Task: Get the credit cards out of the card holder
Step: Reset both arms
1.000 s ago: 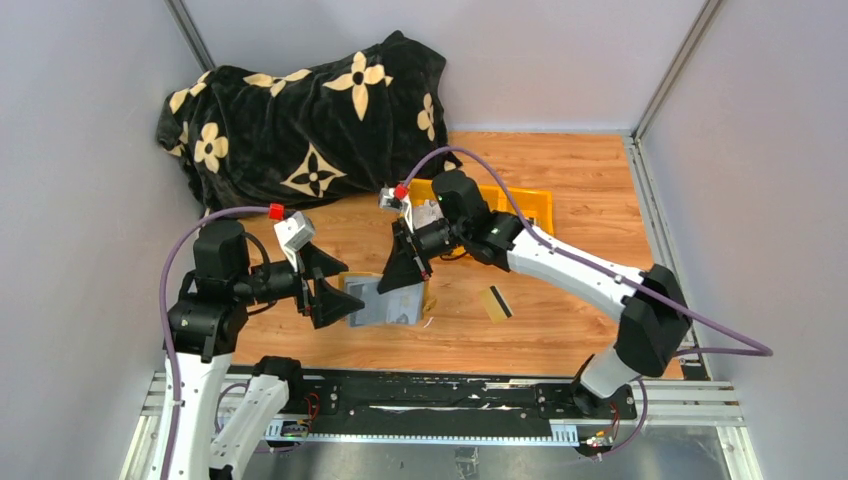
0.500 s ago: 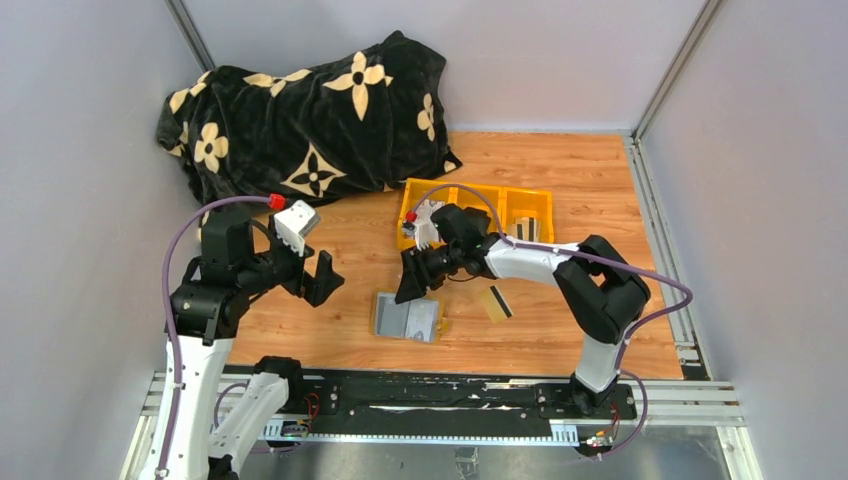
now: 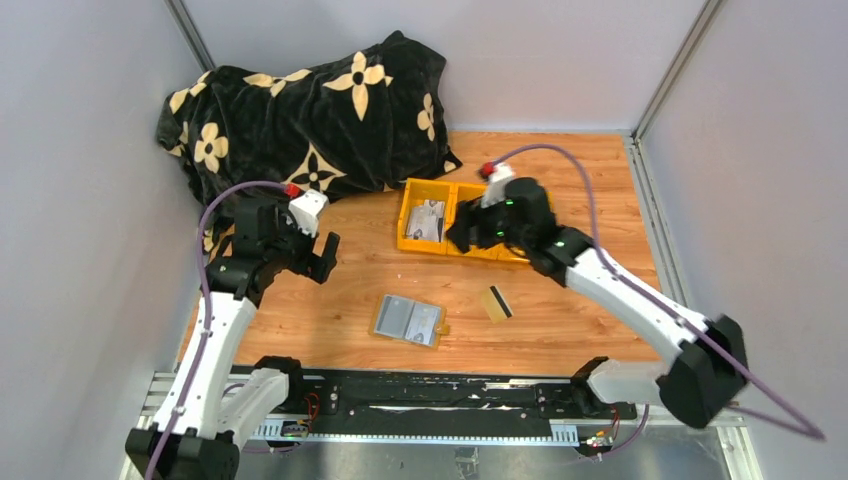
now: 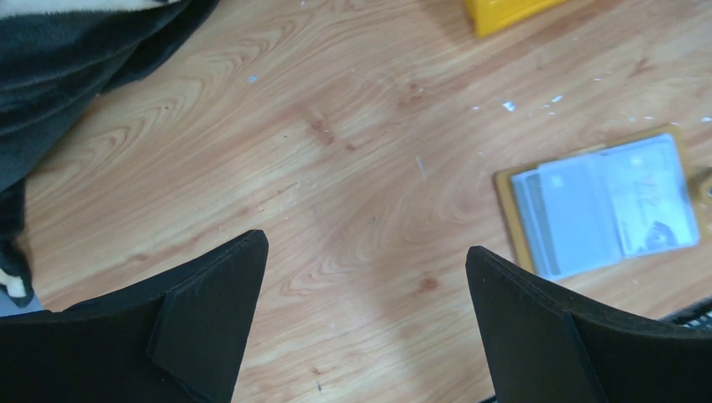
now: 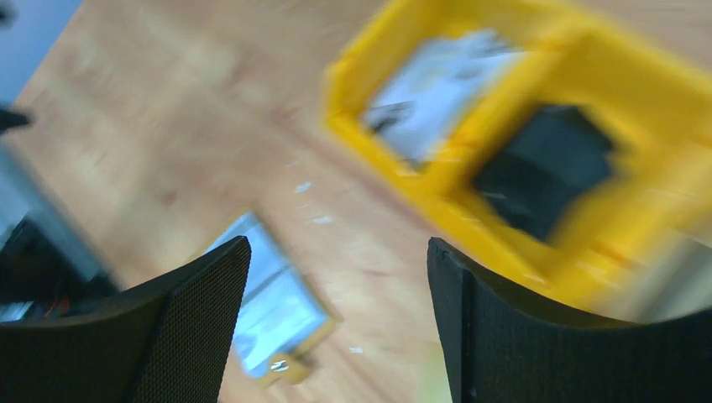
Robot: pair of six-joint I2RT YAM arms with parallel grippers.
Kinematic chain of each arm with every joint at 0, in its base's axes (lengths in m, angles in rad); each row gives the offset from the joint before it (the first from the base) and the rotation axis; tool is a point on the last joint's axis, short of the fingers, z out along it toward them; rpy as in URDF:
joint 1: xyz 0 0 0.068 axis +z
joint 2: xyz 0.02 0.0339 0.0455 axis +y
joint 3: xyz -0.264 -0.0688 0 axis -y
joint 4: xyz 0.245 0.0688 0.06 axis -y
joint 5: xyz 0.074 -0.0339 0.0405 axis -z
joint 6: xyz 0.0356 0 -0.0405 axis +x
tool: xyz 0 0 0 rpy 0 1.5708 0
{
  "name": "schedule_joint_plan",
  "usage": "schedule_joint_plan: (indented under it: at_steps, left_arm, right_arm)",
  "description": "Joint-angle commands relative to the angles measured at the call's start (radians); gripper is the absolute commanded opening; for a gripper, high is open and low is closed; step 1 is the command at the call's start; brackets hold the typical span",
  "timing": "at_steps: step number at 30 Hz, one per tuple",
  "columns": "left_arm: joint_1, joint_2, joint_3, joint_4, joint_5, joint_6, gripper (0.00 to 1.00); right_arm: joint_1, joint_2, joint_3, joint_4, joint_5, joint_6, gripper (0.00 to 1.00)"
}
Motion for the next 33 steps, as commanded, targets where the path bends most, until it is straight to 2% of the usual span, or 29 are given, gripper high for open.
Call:
schedule_joint_plan:
  at_steps: [1, 6, 11, 14, 18, 22, 29, 33]
  left_arm:
    - [0.059, 0.088, -0.059, 0.193, -0.057, 0.003, 1.0]
    - [0.185, 0.238, -0.119, 0.405, -0.042, -0.036, 1.0]
    - [0.214, 0.376, -0.188, 0.589, -0.048, -0.07, 1.0]
    - [0.214, 0.435, -0.243, 0.694, 0.024, -0.06, 1.0]
    - [0.214, 0.478, -0.304, 0.839, 0.022, -0.122, 1.0]
    - [0.214, 0.478, -0.418, 1.108, -0.015, -0.183, 1.0]
    - [0.214, 0.445, -0.517, 1.322, -0.121, -0.232, 1.0]
    - [0.214, 0.442, -0.606, 1.556, -0.127, -0.299, 1.0]
  right_arm:
    - [-0.221, -0.189, -0.142, -0.037, 0.292, 0.057, 0.81]
    - [-0.414, -0.377, -0.314, -0.005, 0.555, 0.093, 0.82]
    - [-0.491, -0.533, -0.538, 0.181, 0.902, 0.06, 0.95]
    - [-0.551, -0.579, -0.656, 0.288, 0.999, 0.076, 0.96]
    - [-0.64, -0.538, -0.716, 0.331, 1.019, 0.132, 0.96]
    - [-0.699, -0.45, -0.77, 0.437, 1.002, 0.122, 0.96]
    - [-0.702, -0.318, -0.814, 0.634, 0.92, 0.048, 0.96]
    - [-0.702, -0.254, -0.809, 0.703, 0.879, 0.029, 0.96]
